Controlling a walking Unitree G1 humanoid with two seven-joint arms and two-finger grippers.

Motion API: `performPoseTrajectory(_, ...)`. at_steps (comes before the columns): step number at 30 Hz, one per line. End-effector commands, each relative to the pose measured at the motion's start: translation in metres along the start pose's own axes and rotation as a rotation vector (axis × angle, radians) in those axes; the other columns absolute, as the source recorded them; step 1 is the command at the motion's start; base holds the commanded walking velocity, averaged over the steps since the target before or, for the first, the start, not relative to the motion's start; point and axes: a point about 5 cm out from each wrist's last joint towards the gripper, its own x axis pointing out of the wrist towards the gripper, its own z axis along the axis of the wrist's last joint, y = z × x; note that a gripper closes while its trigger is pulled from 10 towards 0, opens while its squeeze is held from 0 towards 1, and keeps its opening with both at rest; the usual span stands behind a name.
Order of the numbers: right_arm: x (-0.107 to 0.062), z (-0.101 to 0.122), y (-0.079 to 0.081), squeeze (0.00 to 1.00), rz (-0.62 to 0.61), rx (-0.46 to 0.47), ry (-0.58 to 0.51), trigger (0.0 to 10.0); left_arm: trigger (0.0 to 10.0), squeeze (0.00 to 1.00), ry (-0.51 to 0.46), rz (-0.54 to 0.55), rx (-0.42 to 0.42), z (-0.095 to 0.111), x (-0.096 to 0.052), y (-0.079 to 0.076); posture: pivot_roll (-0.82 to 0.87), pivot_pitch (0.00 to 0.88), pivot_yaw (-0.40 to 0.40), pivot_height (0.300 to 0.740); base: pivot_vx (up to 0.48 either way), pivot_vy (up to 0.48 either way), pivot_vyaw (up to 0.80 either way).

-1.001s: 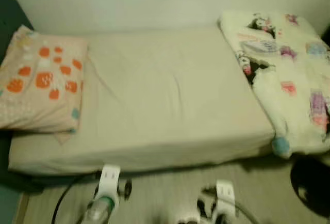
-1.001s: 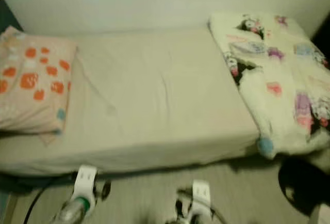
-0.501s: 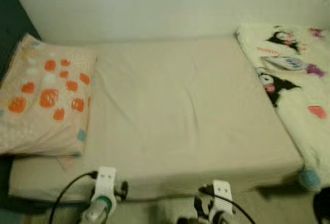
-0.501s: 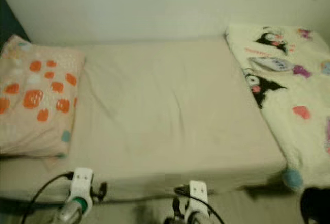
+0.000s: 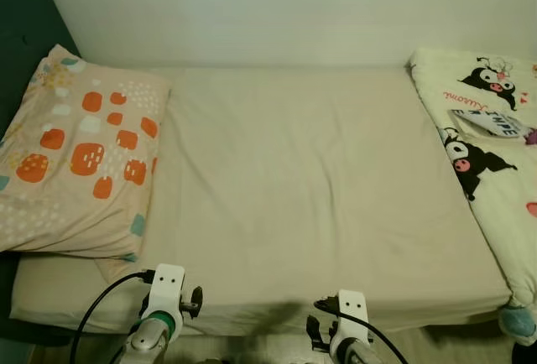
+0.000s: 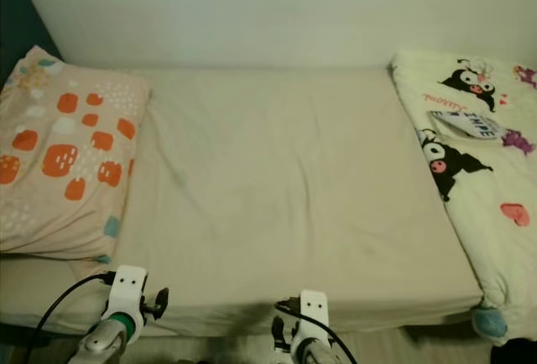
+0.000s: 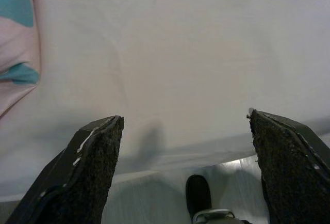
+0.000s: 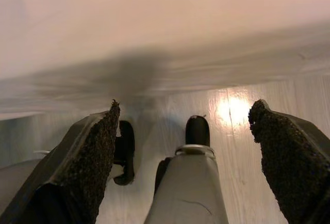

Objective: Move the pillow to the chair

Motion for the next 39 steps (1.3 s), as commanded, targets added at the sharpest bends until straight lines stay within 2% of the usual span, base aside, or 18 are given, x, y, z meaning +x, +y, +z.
performPoseTrajectory(1,-0.0020,-0.0089,-0.0025,0.00,-0.011,0.011,0.031,10.0,10.0,0.00,0.018,-0.006,0.006,-0.0063,-0.0023,0.0002,0.05,0.031,0.068,0.740,0.000,-0.352,0.00)
performPoseTrajectory(25,-0.0026,-0.0107,-0.0045,0.00,-0.011,-0.007,0.039,10.0,10.0,0.00,0.020,-0.016,-0.007,-0.0087,-0.0034,-0.0033,0.05,0.021,0.060,0.740,0.000,-0.333,0.00)
performPoseTrajectory(30,-0.0028,-0.0115,-0.0045,0.00,-0.011,-0.010,0.041,10.0,10.0,0.00,0.052,0.002,-0.081,-0.0114,-0.0031,-0.0009,0.05,0.020,0.059,0.740,0.000,0.288,0.00)
performPoseTrajectory(39,-0.0028,-0.0118,-0.0036,0.00,-0.008,-0.011,0.043,10.0,10.0,0.00,0.042,0.027,-0.082,-0.0110,-0.0035,0.0022,0.05,0.030,0.058,0.740,0.000,0.472,0.00)
